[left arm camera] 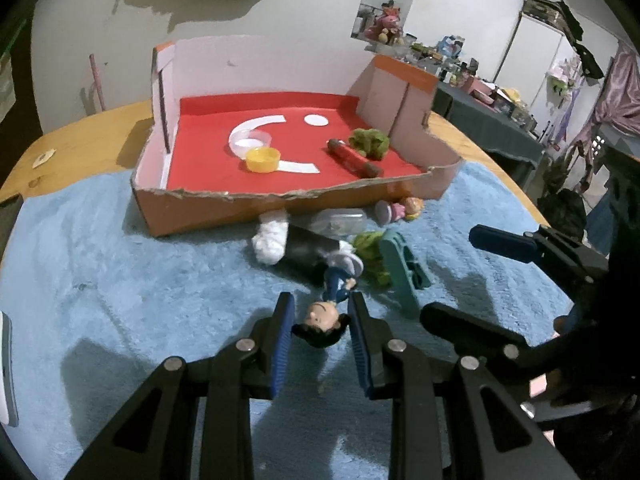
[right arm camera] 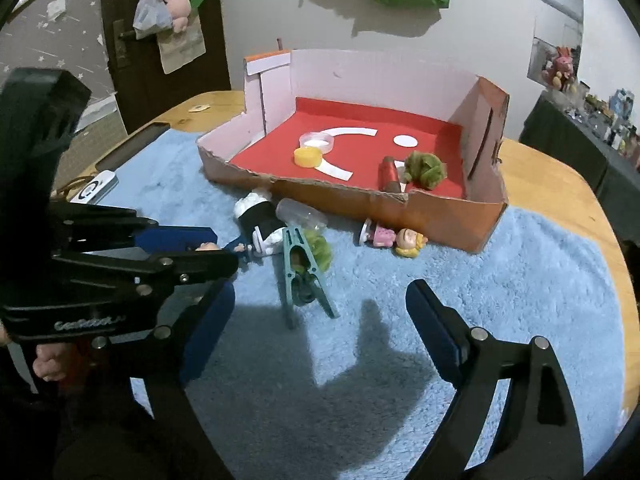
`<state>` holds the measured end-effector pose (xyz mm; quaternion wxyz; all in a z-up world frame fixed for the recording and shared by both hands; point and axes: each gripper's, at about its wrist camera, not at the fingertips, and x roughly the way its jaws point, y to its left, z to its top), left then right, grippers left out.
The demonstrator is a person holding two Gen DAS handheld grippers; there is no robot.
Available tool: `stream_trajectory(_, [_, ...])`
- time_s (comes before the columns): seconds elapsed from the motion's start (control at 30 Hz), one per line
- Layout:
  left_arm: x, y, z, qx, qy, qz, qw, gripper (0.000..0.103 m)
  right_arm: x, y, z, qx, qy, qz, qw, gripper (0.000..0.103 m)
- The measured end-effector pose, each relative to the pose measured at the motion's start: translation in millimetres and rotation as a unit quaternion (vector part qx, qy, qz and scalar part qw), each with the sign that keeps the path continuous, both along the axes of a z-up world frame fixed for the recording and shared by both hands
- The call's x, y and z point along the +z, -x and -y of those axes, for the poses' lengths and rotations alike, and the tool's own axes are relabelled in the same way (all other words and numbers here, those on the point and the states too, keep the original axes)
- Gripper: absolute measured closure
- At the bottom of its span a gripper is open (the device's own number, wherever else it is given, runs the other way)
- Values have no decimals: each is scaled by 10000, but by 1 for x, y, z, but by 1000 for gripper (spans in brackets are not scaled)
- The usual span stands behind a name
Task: Organize objects
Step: 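Lift the clothespin and figurine off the rug with both tools, then carry the clothespin and figurine into the red-lined box with both tools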
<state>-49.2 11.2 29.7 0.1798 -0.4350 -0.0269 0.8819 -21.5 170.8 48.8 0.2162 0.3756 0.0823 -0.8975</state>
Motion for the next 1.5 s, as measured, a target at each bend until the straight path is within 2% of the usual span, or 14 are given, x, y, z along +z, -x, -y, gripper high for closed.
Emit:
stream_trajectory(0.07, [-2,1,2,89,132,2,9999,74,-5,5,0,-35,-71,52,10000,17])
stream_trajectory(0.13, [-3,1,4,147,164,2,9998,74,-12,11,0,-54,-18,166,9998,26])
stream_trajectory(0.2, [-2,2,6,154,157,-4,9998,74,-17,18,-1,-95,89,268,9996,51])
stream_trajectory(0.27, [-4,3,5,123,194,24,9997,74,-22,21,2,-86,65,317,9994,59])
stream_trajectory(0.37, [-11,6,0,44,257,108,9996,74,-27,24,9,21,21,373,9993,62])
stream_trajectory(0.47, [-11,6,-4,49,311,49,9995,74,-28,22,12,64,43,365,9993,76])
stream_trajectory(0.57, [-10,7,-3,29,214,71,9997,79,-24,20,11,54,22,319,9995,77])
stream_trajectory(1.07, [11,-2,-3,12,77,-160,9998,79,-2,10,4,87,304,169,9994,77])
stream_trajectory(1.5, [34,7,-5,-24,-20,-362,9993,79,24,10,2,132,438,-16,9990,77])
